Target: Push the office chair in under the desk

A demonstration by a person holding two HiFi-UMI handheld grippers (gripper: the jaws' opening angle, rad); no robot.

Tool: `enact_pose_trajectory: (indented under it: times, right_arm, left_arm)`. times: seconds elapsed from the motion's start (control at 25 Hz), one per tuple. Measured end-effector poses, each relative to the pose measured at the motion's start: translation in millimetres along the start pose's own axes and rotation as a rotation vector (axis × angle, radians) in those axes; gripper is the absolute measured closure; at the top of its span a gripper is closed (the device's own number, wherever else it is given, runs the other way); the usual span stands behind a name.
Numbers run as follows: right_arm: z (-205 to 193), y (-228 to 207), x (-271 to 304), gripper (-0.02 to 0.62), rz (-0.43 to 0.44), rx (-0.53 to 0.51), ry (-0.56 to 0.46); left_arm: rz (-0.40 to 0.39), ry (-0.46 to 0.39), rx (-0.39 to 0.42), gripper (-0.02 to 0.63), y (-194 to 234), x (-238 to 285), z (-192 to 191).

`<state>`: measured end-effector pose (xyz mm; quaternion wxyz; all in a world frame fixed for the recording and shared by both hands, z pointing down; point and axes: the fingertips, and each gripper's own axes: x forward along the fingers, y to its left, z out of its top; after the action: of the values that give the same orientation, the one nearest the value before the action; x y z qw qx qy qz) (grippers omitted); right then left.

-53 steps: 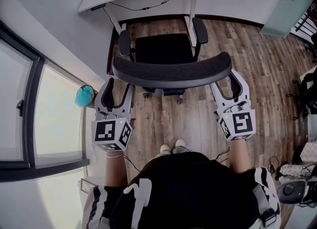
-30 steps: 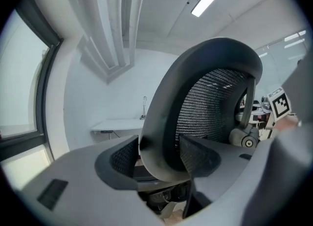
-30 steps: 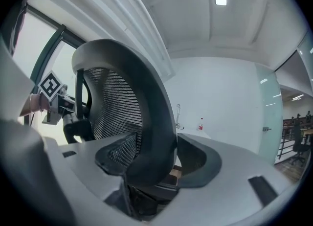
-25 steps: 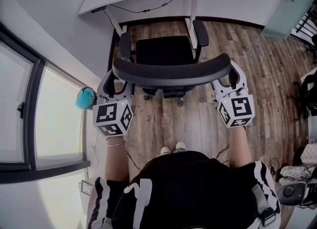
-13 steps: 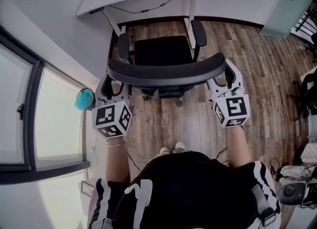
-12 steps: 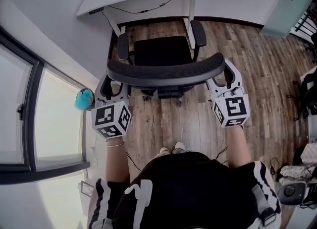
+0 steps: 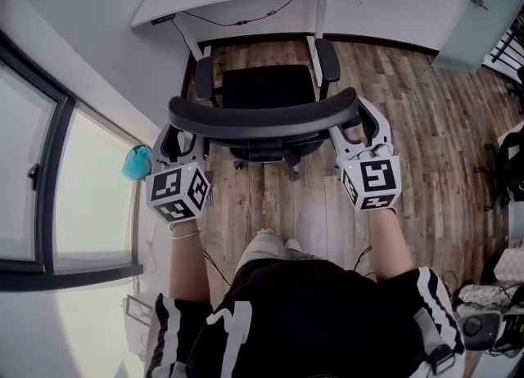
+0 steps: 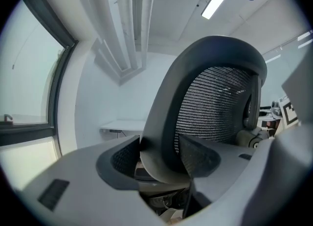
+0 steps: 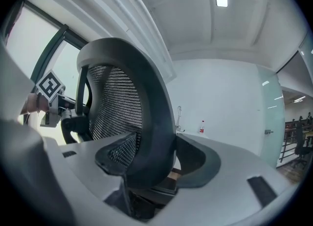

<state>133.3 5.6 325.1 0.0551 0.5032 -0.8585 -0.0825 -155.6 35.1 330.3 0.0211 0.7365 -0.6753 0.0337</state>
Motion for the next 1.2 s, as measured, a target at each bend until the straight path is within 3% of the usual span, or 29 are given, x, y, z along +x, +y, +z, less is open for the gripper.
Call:
enact_pose_trajectory:
  times: [0.64, 1.2]
  right_arm:
    - [-3, -8, 24, 0.350, 0.007, -0.005, -0.005]
    - [-6, -20, 53, 0.350, 0.013, 0.002, 0.009]
  left_arm:
    - [0.020, -0.103, -0.054, 0.357, 8, 19, 0]
    - [0.017, -0.109, -0.050, 0.357, 12, 45, 6]
